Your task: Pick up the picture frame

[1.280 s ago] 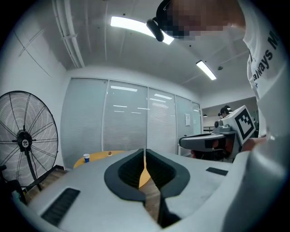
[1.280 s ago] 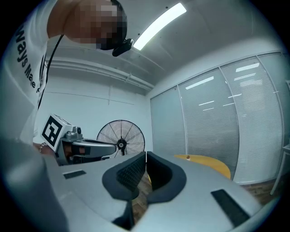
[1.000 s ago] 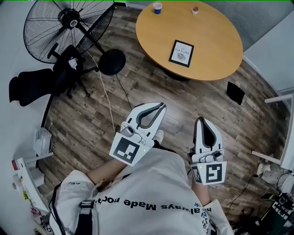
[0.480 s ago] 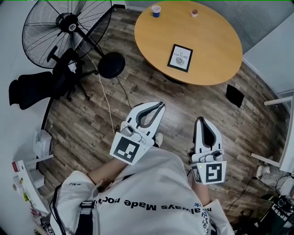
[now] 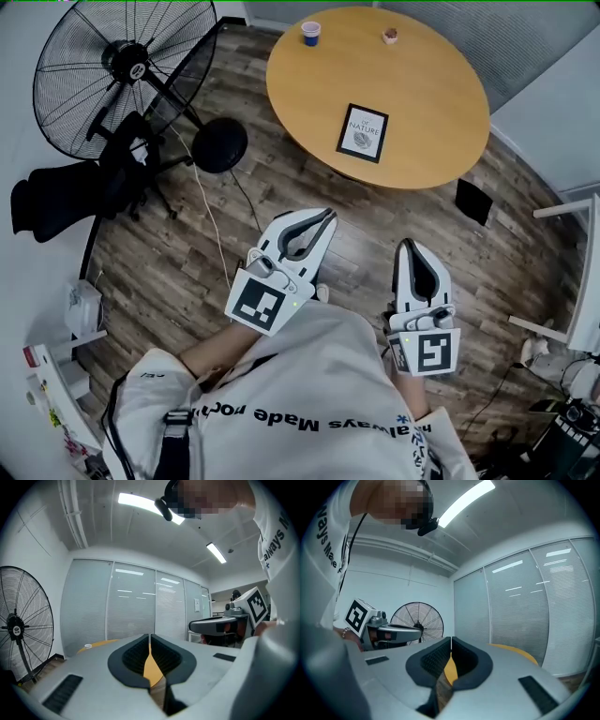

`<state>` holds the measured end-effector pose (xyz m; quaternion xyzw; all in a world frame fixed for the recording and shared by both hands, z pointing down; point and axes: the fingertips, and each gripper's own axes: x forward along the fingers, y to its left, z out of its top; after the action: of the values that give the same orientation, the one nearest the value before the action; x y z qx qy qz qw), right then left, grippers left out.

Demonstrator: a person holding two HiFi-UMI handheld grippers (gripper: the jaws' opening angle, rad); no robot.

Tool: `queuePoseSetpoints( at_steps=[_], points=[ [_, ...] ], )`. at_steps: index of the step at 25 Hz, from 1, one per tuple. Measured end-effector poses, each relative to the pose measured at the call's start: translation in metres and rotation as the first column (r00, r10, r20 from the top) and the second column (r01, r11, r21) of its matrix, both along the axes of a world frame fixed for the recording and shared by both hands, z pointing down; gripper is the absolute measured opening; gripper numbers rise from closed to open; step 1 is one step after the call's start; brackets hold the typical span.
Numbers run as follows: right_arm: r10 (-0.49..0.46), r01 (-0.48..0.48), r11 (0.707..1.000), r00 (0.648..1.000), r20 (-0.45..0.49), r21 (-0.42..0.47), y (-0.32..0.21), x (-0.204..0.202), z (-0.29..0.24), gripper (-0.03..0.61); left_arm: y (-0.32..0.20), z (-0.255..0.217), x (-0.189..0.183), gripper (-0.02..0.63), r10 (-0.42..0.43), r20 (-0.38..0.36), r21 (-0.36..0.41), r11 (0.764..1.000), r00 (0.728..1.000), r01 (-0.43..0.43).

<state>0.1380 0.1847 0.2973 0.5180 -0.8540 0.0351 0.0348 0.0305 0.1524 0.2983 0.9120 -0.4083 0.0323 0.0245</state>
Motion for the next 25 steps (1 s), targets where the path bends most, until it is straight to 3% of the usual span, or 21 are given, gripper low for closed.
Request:
queuePoseSetpoints(
  at_steps=[25],
  points=[
    [0.016,-0.016,1.000,1.000,-0.024,-0.008,-0.218,-0.055,0.001,0.031,-0.213,0.001,-0.054,0.037,0.044,-0.032,-0.011,0.999,0.999,-0.044]
  ],
)
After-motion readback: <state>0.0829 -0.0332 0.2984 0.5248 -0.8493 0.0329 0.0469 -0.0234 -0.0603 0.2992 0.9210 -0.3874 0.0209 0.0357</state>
